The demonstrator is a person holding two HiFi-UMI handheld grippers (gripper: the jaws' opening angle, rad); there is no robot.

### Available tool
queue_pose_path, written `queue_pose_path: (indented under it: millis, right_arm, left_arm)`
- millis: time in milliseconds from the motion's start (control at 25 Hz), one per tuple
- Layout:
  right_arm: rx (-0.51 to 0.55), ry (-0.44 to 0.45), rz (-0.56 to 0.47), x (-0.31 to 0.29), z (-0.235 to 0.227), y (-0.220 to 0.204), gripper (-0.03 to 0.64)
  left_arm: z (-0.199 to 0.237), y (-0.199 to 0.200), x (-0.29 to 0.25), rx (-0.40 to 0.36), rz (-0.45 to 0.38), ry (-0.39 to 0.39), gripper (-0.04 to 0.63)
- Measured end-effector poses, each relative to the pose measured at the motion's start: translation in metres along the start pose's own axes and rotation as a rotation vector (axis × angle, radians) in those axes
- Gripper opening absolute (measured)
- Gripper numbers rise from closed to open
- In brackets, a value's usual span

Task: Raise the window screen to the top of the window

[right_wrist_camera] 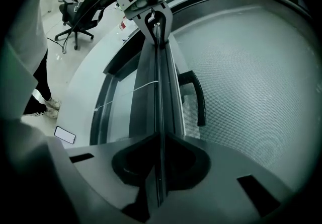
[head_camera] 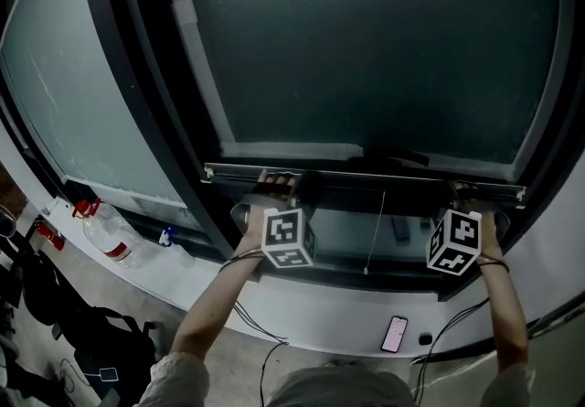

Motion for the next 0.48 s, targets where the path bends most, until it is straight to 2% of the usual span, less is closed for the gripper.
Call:
queue_pose_path:
  millis: [160, 200, 360, 480]
  right_arm:
    - [0.093, 0.005, 0.037, -0.0023, 0.0011, 0.0036, 0.035]
    - [0.108, 0.007, 0.042, -0.0026, 0.0016, 0.0047, 0.034]
    - [0.086, 0.037, 0.04, -0.0026, 0.0, 0.0053, 0.031]
    - [0.104, 0.055, 0.072, -0.0032, -0.0009, 0.0075, 0.029]
  left_arm:
    - [-0.0016, 0.0038, -0.0056, -0.166, 0.096, -0.057, 0.026]
    - [-0.0015, 0.0045, -0.0063, -0.181, 0.113, -0.072, 0.028]
    - [0.0009, 0.0053, -0.0062, -0.108, 0.121, -0.09, 0.025]
    - [-0.0009, 0.01, -0.0073, -0.1, 0.175, -0.068, 0.023]
Point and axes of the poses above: the fingertips, and each gripper's own axes: x backward along the fingers, z to its left, y out of its top, the point moved 8 cm from there along x, backward along the fingers, and after that the axes turned 4 degrees about -y, right-handed, at the moved point
